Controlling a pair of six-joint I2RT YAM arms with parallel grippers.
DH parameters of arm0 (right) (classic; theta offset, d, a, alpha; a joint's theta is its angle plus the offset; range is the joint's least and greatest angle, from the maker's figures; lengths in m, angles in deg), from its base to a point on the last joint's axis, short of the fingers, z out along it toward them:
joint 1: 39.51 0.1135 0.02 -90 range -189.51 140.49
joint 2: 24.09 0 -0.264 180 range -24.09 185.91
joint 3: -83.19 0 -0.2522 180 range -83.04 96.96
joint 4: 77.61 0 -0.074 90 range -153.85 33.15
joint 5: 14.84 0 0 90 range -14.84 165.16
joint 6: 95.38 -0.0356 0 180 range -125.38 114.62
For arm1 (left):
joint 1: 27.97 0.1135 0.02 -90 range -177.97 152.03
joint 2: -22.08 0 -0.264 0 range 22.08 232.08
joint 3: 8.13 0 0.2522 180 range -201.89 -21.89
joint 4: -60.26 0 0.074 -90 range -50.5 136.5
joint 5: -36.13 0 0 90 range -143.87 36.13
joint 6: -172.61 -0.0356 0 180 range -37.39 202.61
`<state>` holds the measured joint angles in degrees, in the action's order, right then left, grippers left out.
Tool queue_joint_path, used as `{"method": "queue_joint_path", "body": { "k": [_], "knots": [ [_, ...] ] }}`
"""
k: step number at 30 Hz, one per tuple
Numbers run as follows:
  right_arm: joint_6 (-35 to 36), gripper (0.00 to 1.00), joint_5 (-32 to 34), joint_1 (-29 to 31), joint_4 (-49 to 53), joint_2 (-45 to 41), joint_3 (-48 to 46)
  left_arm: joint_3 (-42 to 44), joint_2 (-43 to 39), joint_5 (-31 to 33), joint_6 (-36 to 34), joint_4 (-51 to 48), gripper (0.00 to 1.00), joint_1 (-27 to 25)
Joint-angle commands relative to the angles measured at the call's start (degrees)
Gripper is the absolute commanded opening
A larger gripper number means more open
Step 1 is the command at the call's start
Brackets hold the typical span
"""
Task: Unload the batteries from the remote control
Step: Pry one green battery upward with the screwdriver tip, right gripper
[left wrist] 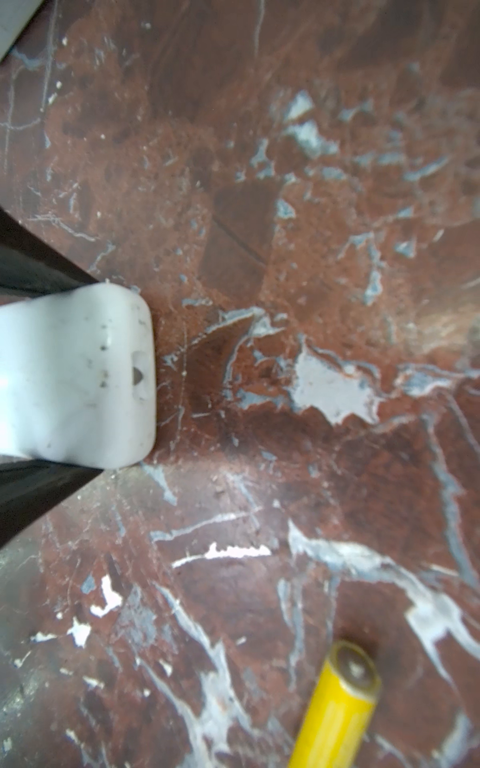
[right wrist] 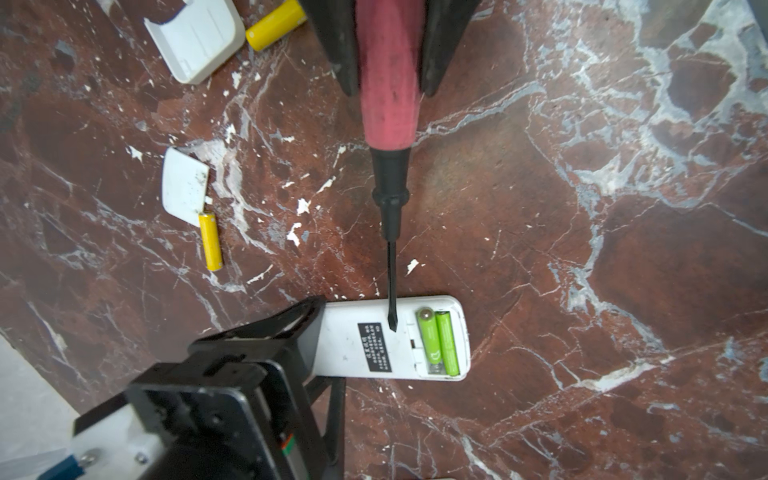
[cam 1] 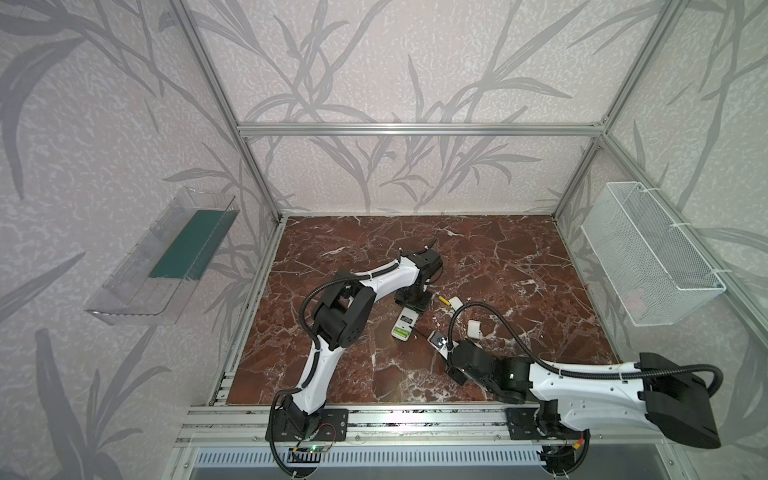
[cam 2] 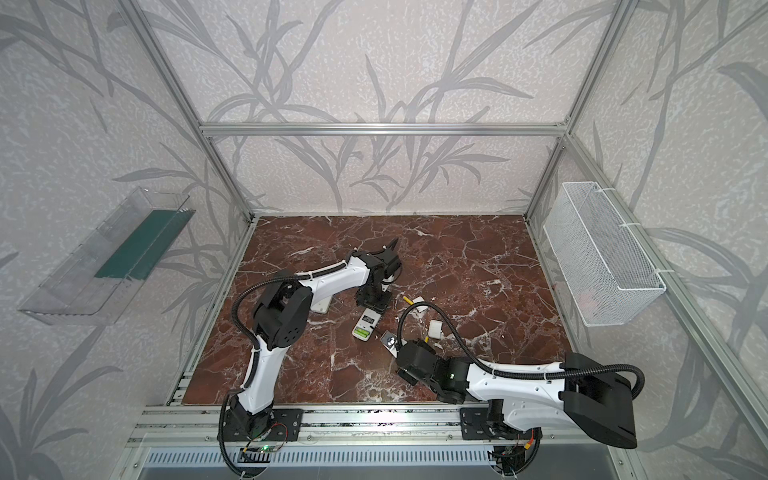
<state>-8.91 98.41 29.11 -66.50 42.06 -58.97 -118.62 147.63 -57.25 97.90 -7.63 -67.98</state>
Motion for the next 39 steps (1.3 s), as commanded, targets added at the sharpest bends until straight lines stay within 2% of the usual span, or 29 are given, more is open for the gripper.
{"method": "queue_joint_path", "body": {
  "k": [1,25,39],
  "knots": [
    [-2.0,0.00,3.5,0.1,-1.0,-1.5,-0.7,-0.6,3.9,1.6,1.2,1.2,0.38,0.8],
    [-2.5,0.00,-2.2,1.9,-5.8,1.4,-1.7,-5.7,6.4,1.3,0.4,0.8,0.38,1.9],
    [-2.5,0.00,-1.3,2.4,-6.0,2.0,-1.5,-8.9,8.0,0.8,-0.1,0.1,0.38,2.6]
  ]
}}
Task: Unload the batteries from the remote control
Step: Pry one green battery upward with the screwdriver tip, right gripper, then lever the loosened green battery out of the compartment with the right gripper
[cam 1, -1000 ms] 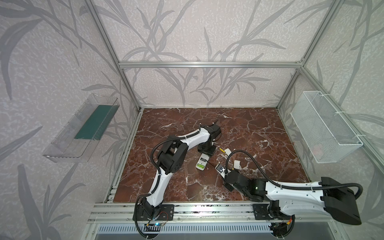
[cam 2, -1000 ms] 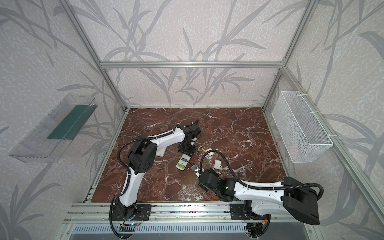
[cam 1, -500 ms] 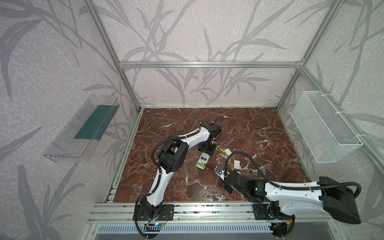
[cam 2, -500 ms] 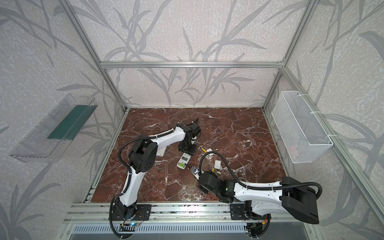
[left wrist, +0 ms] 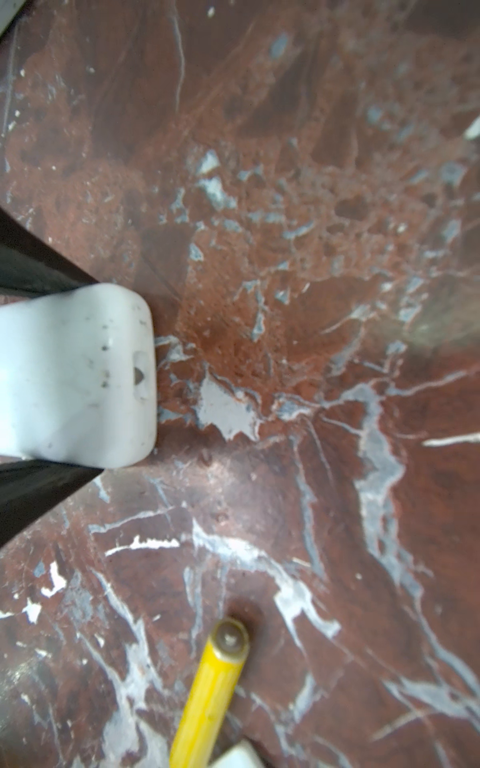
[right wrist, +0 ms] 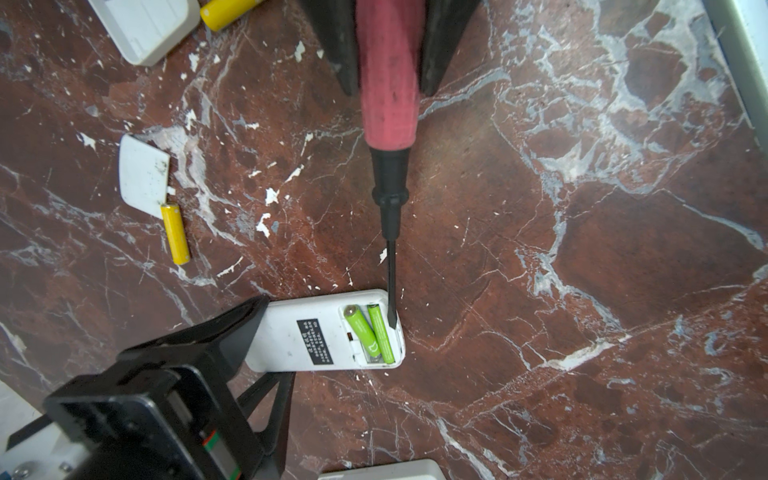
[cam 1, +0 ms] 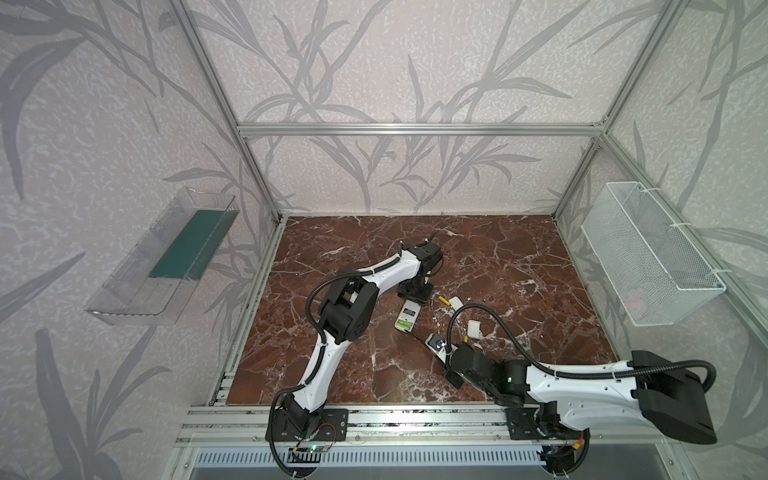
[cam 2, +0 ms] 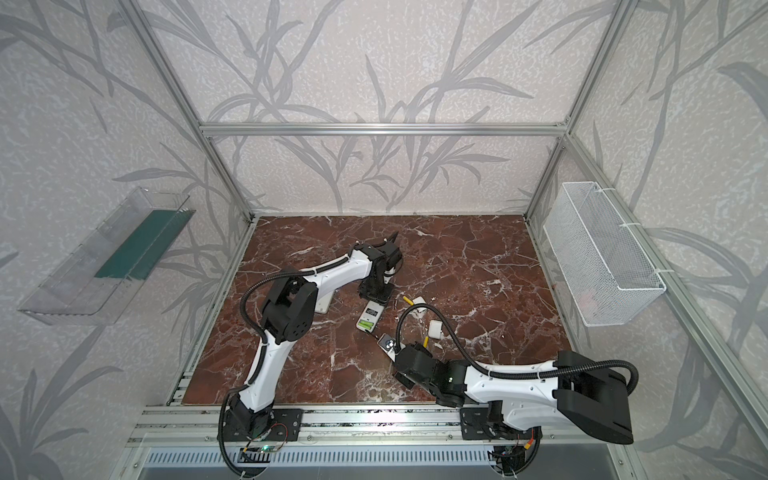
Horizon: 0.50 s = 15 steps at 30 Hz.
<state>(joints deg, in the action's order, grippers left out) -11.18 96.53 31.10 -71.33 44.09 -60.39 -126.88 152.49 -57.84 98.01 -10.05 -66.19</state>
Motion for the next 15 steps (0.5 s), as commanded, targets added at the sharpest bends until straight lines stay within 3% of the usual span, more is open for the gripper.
{"method": "queue_joint_path", "body": {
  "k": [1,9,15],
  "knots": [
    [-0.1,0.00,0.6,0.4,-1.3,0.1,-0.1,-0.6,3.2,1.3,-0.2,2.6,0.38,0.7],
    [0.6,0.00,5.9,0.4,2.6,-1.8,1.2,-0.2,3.3,1.1,-0.4,2.5,0.38,0.8],
    [1.7,0.00,5.5,0.3,3.7,-2.0,1.4,0.1,3.3,0.9,-0.4,2.7,0.38,0.8]
  ]
}}
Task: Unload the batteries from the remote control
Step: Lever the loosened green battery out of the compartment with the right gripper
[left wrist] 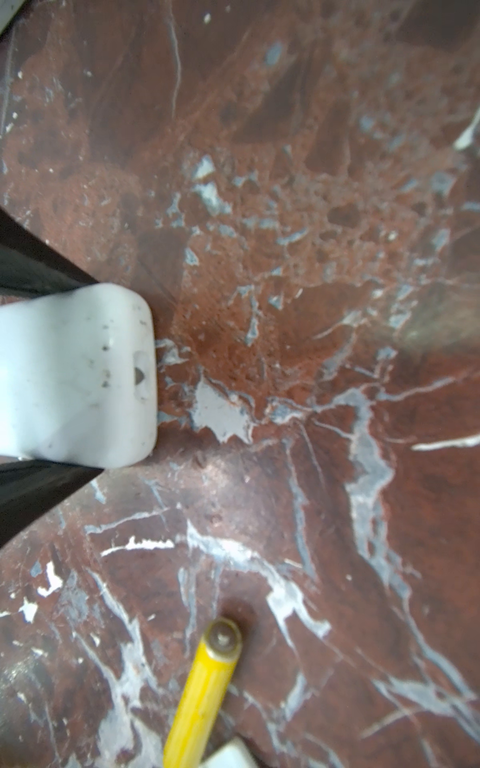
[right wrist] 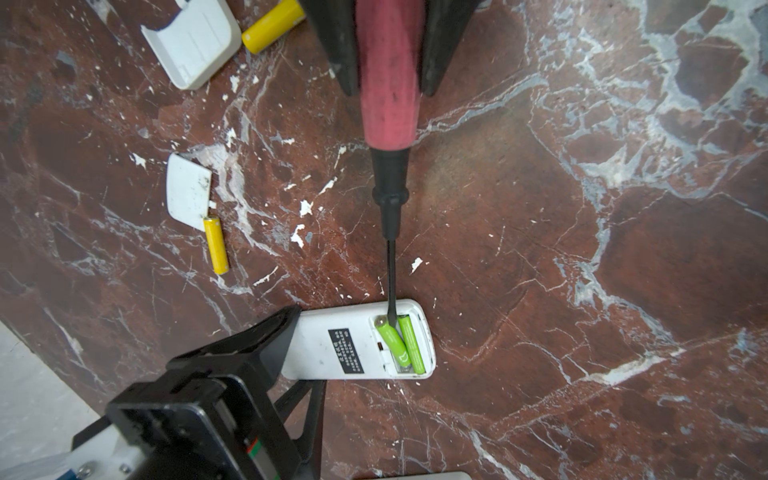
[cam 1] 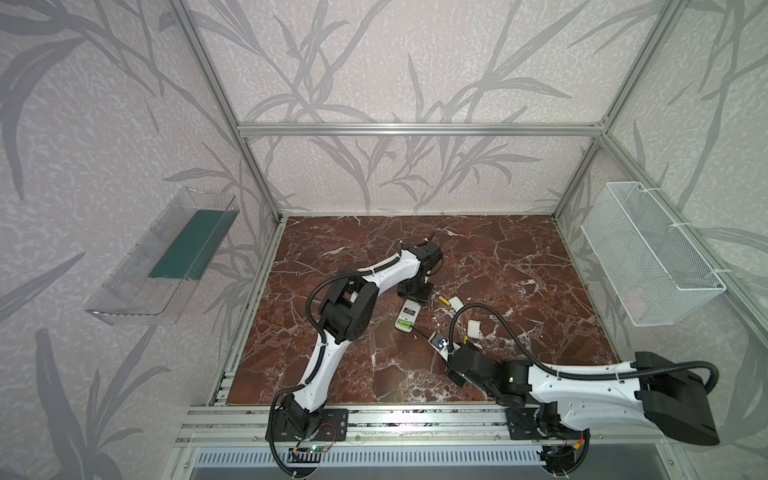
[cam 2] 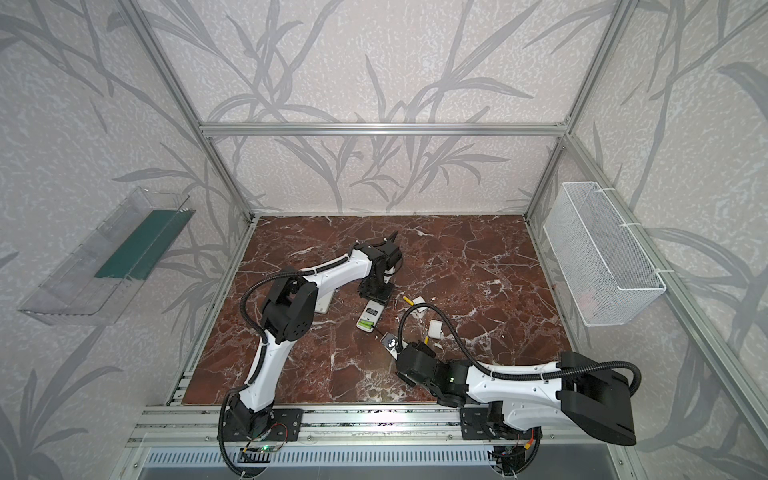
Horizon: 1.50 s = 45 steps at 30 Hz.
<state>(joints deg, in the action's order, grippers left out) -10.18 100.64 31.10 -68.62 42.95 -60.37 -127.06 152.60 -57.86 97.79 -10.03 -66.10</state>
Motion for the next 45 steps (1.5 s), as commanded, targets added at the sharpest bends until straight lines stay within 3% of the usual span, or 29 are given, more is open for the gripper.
{"method": "queue_joint_path", "body": {
  "k": [1,16,28,45],
  "knots": [
    [0.9,0.00,0.9,0.4,0.7,-0.7,1.5,0.2,3.2,0.9,-0.1,2.7,0.38,0.6],
    [0.3,0.00,2.9,0.1,2.1,7.6,7.3,0.8,3.1,0.8,0.1,2.8,0.38,0.6],
    [1.4,0.00,1.8,-1.1,-3.1,12.2,9.1,0.8,3.3,0.3,0.5,3.2,0.38,0.7],
    [-0.3,0.00,2.9,-3.2,-7.4,8.5,5.1,0.5,3.1,1.8,0.8,2.3,0.38,0.8]
  ]
}}
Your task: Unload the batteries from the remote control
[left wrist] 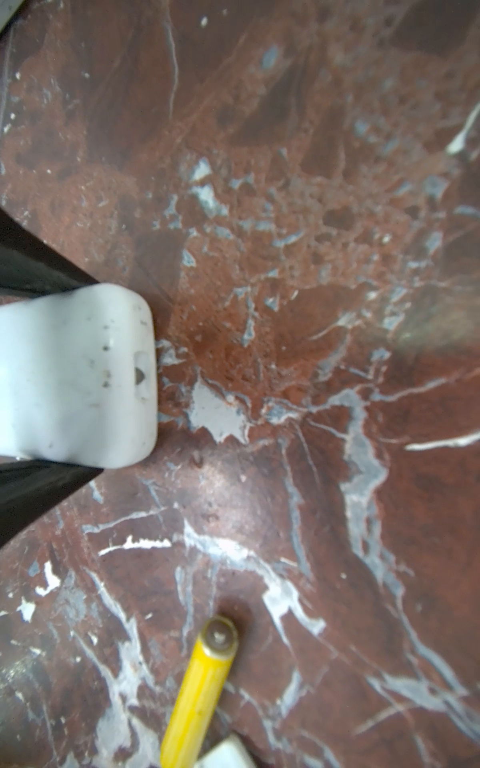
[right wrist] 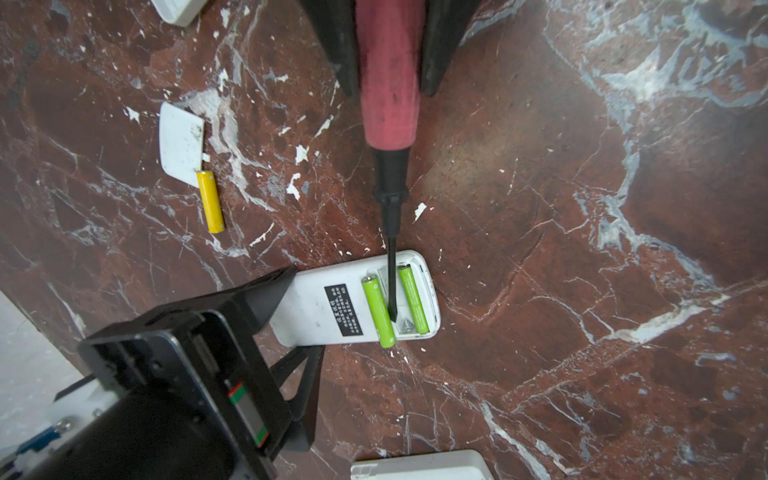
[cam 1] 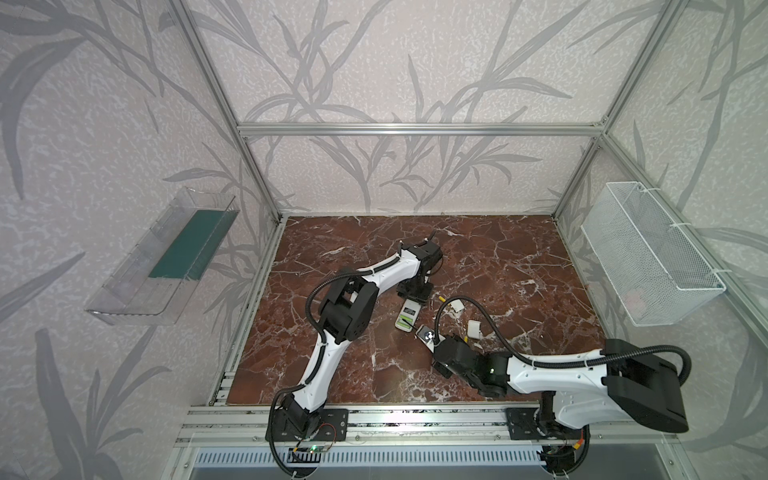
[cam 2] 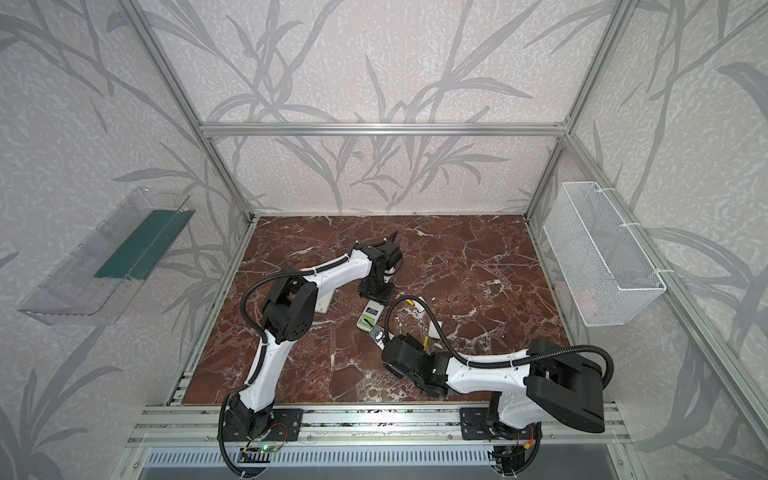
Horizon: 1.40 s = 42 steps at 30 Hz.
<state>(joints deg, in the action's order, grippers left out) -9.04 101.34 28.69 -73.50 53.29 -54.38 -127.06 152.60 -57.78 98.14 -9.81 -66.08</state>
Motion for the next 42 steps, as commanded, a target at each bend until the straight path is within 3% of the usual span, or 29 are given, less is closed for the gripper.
{"method": "queue_joint_path", "body": {
  "k": [1,17,24,35,42],
  "knots": [
    [-1.5,0.00,2.0,-1.0,-3.0,-2.2,-1.4,0.5,3.1,1.8,0.6,2.0,0.38,0.7],
    [-3.1,0.00,2.7,-3.1,-2.8,-4.2,-4.5,1.9,2.2,3.9,2.6,2.3,0.39,2.0],
    [-2.8,0.00,1.2,-4.4,-0.6,-6.5,-5.3,4.6,0.2,4.7,4.7,4.0,0.44,4.0],
    [-0.7,0.00,-3.9,-4.4,3.6,-11.2,-4.7,6.1,-2.1,5.0,4.2,5.6,0.99,5.1],
    [0.3,0.00,-6.7,-4.3,6.3,-11.2,-3.2,2.4,-0.4,8.6,3.0,2.3,0.99,5.7]
  ]
}}
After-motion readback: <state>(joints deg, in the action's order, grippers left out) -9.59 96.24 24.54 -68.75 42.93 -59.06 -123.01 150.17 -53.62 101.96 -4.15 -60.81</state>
